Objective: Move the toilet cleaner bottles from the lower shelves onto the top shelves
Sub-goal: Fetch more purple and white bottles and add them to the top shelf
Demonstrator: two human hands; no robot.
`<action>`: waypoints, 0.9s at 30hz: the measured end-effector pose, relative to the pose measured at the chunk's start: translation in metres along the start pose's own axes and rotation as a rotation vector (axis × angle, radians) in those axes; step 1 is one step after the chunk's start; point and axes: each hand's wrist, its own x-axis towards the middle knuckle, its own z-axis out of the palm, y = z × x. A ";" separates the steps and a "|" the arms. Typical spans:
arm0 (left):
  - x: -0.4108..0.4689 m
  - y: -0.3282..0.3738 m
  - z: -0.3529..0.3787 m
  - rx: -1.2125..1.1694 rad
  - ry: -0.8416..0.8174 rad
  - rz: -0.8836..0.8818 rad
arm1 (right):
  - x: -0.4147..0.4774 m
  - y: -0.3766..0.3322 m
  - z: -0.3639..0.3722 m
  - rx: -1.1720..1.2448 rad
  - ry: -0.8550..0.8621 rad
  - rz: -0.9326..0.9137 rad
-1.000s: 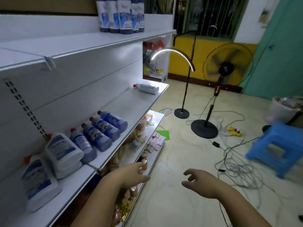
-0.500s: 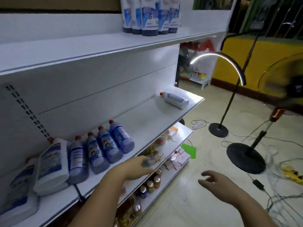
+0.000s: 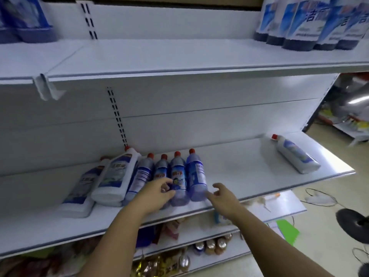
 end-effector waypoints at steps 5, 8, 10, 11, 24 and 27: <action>0.040 0.006 0.010 0.044 0.030 0.025 | 0.042 -0.003 0.020 0.078 0.004 0.064; 0.056 0.009 0.014 0.126 0.053 0.033 | 0.062 -0.008 0.027 0.019 0.046 0.065; 0.062 0.009 0.017 0.159 0.105 0.035 | 0.067 -0.009 0.034 0.006 0.048 0.035; 0.064 0.009 0.019 0.183 0.134 0.030 | 0.069 -0.009 0.036 0.020 0.040 0.029; 0.073 0.053 0.066 0.101 -0.034 -0.371 | 0.058 0.041 -0.034 1.115 -0.327 0.229; 0.069 0.057 0.062 -0.390 -0.073 -0.489 | 0.042 0.059 -0.052 1.194 -0.432 0.178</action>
